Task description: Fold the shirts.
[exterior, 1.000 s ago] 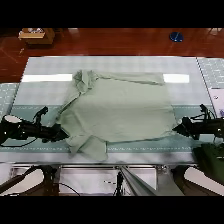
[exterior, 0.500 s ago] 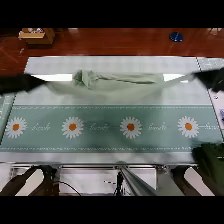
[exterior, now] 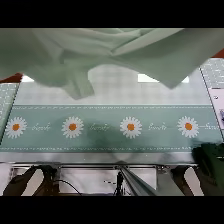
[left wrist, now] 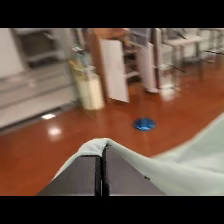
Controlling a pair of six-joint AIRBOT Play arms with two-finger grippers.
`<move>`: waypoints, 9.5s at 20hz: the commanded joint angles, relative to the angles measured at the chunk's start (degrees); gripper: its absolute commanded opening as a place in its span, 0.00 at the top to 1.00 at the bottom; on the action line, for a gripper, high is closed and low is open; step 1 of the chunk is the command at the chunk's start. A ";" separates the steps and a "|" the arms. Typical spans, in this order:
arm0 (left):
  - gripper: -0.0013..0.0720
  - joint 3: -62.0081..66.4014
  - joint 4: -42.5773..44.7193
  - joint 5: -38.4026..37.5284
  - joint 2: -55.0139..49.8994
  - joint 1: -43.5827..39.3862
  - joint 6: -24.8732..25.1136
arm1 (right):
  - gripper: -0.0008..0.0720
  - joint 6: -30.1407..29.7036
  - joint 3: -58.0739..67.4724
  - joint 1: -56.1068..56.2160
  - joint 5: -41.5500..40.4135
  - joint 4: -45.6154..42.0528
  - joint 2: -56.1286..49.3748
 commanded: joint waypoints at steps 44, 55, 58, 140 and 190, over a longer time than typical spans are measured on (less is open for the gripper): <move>0.96 -34.49 18.40 20.72 -34.05 -17.92 -2.89 | 0.95 6.60 -15.37 25.09 -11.45 -37.11 -40.68; 0.96 -34.49 16.90 31.85 -48.85 -18.01 -2.89 | 0.95 11.34 -15.37 25.03 -26.82 -34.97 -51.21; 0.96 -34.49 16.87 36.63 -48.92 -17.88 -2.89 | 0.95 12.11 -15.37 24.96 -27.52 -35.39 -52.06; 0.96 -94.62 10.54 7.69 -21.29 -1.68 10.58 | 0.25 -6.14 -59.98 -9.77 16.57 -32.24 -22.12; 0.96 -41.29 -11.78 9.75 -52.15 -6.23 5.51 | 0.96 -10.32 -42.36 21.75 -31.87 -2.25 -42.07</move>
